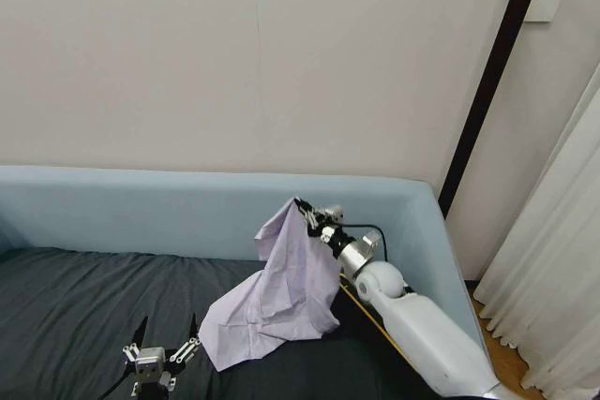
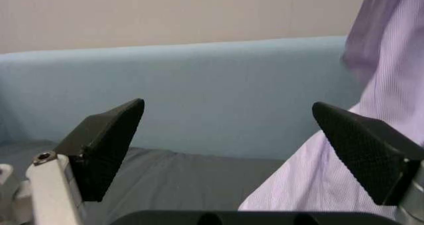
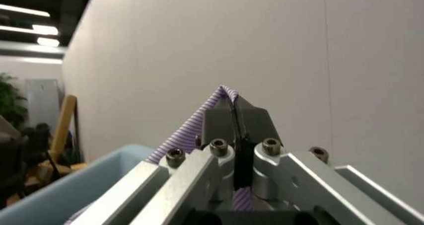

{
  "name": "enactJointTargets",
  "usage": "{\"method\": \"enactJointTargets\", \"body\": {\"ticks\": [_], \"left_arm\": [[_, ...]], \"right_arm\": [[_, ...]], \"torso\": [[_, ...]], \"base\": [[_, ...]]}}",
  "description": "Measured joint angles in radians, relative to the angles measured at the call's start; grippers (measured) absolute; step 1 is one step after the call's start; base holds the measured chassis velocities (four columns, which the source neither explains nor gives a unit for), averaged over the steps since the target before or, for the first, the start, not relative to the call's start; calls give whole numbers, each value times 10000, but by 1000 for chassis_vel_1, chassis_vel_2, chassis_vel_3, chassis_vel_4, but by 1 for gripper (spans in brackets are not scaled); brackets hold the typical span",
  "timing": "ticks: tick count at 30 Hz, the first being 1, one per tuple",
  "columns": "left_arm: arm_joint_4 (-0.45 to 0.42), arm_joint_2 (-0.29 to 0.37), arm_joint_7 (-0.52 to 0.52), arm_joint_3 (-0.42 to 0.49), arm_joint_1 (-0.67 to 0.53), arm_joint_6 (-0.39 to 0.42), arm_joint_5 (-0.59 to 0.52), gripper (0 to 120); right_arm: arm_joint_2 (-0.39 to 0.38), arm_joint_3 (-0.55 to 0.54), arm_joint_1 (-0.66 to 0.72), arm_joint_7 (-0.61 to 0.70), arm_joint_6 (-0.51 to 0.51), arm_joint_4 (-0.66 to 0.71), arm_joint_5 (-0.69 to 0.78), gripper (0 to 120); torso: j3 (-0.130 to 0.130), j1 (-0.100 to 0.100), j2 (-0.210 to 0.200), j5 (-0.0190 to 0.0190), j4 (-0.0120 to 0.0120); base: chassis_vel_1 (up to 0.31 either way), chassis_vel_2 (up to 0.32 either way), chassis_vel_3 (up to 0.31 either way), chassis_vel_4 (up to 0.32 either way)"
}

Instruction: Pick up the clothes from the sofa and hang them on the clothes hanger.

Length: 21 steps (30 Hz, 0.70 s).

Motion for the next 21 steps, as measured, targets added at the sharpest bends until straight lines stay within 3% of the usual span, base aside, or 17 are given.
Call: {"method": "enactJointTargets", "body": {"ticks": [9, 16, 21], "left_arm": [[-50, 142, -10, -208, 44, -116, -257, 100], [-42, -55, -7, -62, -78, -122, -217, 100], [-21, -258, -6, -1, -177, -99, -138, 100]], "right_arm": [[-120, -233, 2460, 699, -358, 665, 1272, 0], [167, -1033, 4704, 1122, -366, -145, 1965, 0], [431, -1209, 5157, 1141, -326, -32, 2307, 0]], "torso": [[1, 0, 0, 0, -4], [0, 0, 1, -1, -3], [0, 1, 1, -3, 2]], "base": [[0, 0, 0, 0], [0, 0, 0, 0], [0, 0, 0, 0]]}}
